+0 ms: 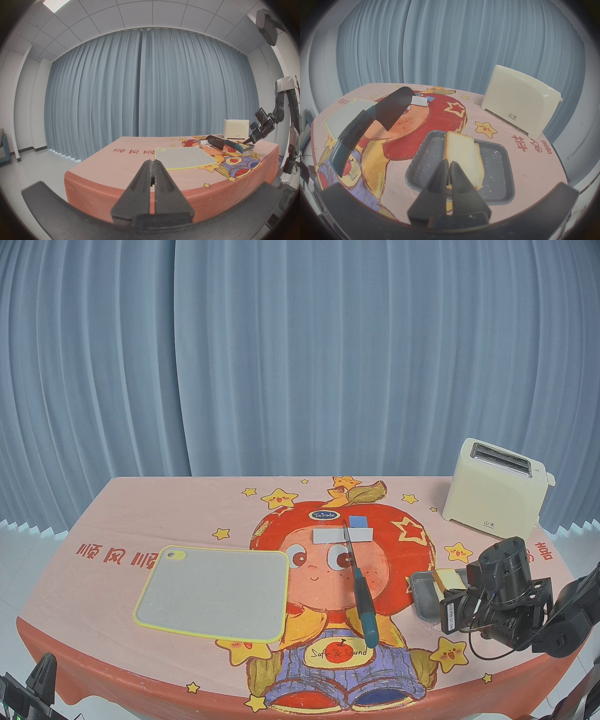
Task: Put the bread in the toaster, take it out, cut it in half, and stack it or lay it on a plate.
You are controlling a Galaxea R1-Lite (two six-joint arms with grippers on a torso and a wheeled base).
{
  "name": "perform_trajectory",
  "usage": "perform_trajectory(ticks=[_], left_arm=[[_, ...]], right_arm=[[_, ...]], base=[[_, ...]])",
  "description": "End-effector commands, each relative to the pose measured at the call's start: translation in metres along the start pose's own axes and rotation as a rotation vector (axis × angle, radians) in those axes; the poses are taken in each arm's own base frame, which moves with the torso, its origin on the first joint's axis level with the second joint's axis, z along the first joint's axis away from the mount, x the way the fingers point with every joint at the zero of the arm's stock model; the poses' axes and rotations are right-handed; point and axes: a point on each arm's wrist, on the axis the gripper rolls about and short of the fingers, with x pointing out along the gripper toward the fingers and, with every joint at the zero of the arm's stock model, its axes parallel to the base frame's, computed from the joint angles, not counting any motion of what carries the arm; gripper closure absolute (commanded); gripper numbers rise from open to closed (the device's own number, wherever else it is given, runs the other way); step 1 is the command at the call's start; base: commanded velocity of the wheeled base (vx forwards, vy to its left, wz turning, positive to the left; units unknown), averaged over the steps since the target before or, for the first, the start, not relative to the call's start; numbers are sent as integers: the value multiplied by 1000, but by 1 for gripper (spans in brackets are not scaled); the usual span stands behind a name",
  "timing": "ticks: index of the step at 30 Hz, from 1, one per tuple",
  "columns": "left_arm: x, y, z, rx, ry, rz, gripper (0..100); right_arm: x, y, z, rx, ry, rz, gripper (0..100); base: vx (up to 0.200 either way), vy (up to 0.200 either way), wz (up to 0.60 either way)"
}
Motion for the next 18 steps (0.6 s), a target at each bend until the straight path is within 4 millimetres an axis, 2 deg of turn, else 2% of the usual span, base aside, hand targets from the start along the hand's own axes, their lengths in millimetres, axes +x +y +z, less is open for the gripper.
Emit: perform_trajectory(ticks=[1,3,4,11,18], left_arm=[[1,0,-5,0,18,0,100],[1,0,-5,0,18,0,100],[1,0,-5,0,18,0,100],[1,0,-5,0,18,0,100],[1,0,-5,0,18,0,100]], right_arm=[[0,0,0,0,0,0,100],[0,0,0,1,-1,1,100],[0,0,1,1,-3,1,0],[1,11,-5,-32,14,29,0],[1,11,-5,-32,13,25,0]], base=[[0,0,0],[0,0,0],[0,0,0],[0,0,0],[0,0,0]])
